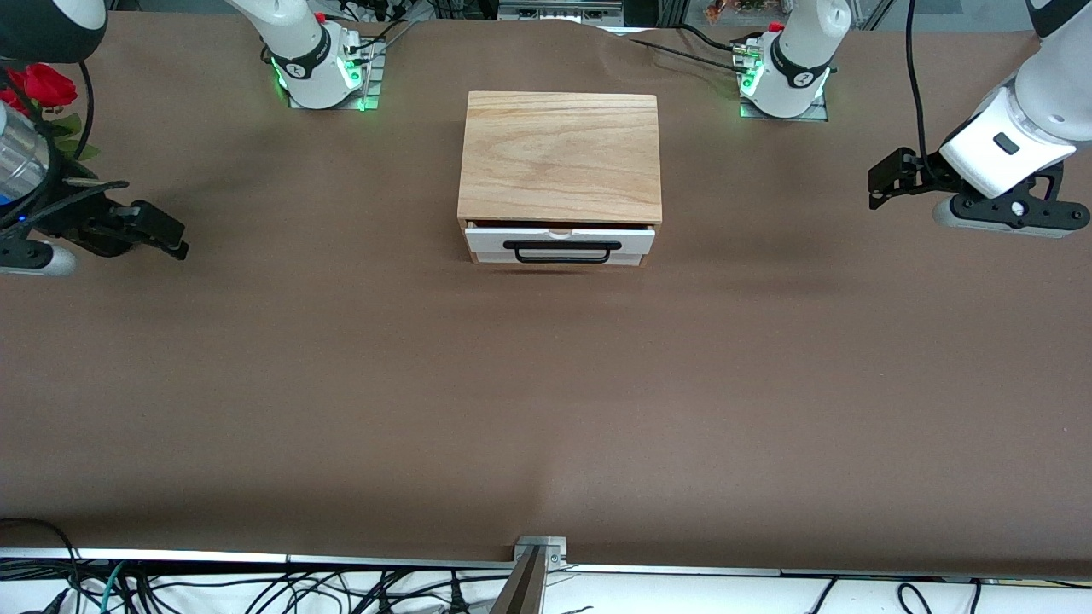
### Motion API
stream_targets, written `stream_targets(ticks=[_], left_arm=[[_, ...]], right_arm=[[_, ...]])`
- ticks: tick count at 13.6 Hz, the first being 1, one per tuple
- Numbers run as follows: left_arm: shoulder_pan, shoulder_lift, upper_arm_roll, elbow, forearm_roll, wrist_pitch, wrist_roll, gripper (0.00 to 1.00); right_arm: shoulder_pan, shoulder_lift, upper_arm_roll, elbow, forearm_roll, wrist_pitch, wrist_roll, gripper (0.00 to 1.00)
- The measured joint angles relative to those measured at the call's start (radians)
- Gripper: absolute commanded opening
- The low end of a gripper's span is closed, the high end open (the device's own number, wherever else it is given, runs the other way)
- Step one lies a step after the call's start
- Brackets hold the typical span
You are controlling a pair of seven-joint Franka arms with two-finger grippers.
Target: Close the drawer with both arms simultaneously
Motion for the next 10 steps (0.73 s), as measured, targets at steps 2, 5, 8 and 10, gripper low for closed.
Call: stream_targets(ticks=[2,5,8,10], left_arm=[[0.0,0.017,0.0,0.02,-0.001,0.021,0.0,1.0],[-0.001,0.031,0.0,0.036,-0.002,0.022,0.0,1.0],[-0.002,0.034,-0.001,0.039,-0.002,0.022,0.0,1.0],[-0.003,0.034,-0.001,0.04,-0.002,0.022,0.0,1.0]], right_arm=[[-0.009,0.006,0.013,-0.009,-0.002,0.001,0.0,1.0],[-0.01,0.013,0.016,-0.009,-0.006,0.005,0.0,1.0],[-0.01,0.013,0.022,-0.009,-0.031,0.006,0.0,1.0],[-0.01,0.013,0.028,-0.009,-0.036,0.006,0.0,1.0]])
